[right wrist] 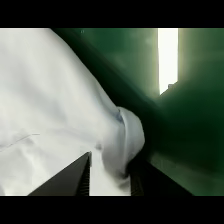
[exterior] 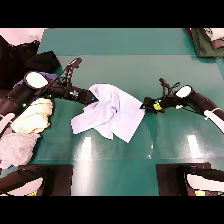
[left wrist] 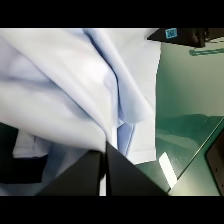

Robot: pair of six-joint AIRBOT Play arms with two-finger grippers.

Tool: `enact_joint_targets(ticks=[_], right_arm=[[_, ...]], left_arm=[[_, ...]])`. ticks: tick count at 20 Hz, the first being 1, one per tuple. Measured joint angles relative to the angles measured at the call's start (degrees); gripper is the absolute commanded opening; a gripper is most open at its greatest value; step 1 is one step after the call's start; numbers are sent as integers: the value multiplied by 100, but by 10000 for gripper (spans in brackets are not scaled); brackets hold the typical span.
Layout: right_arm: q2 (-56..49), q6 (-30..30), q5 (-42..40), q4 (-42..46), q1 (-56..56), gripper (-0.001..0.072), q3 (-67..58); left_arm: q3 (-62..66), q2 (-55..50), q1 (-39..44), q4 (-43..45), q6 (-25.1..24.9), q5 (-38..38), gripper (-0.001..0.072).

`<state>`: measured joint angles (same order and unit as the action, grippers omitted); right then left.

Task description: Fold the shirts.

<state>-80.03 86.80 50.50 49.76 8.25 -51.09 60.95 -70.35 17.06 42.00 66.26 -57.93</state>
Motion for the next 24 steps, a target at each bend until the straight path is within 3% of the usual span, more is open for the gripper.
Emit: enact_joint_targets(ticks=[6,10,14,16,19,24], right_arm=[[181,-146,236,527,103,21,-173],[1058,-22,953,1504,-291,20,-203],[1998,33,1554,1967,-922,20,-210],[2385,50,1716,2055,-1134,21,-210],[2791,55,1880,2131,-1287,21,-208],[2988,59,2096,2175,-1357,21,-205]], left_arm=[[146,2,-35,553,232,-210,27],[485,-2,-214,1209,511,-188,27],[813,-173,-264,1333,595,-98,31],[887,-304,-282,1318,612,-76,555],[1027,-367,-479,1582,669,-308,531],[964,-367,-1567,1912,713,-1283,531]])
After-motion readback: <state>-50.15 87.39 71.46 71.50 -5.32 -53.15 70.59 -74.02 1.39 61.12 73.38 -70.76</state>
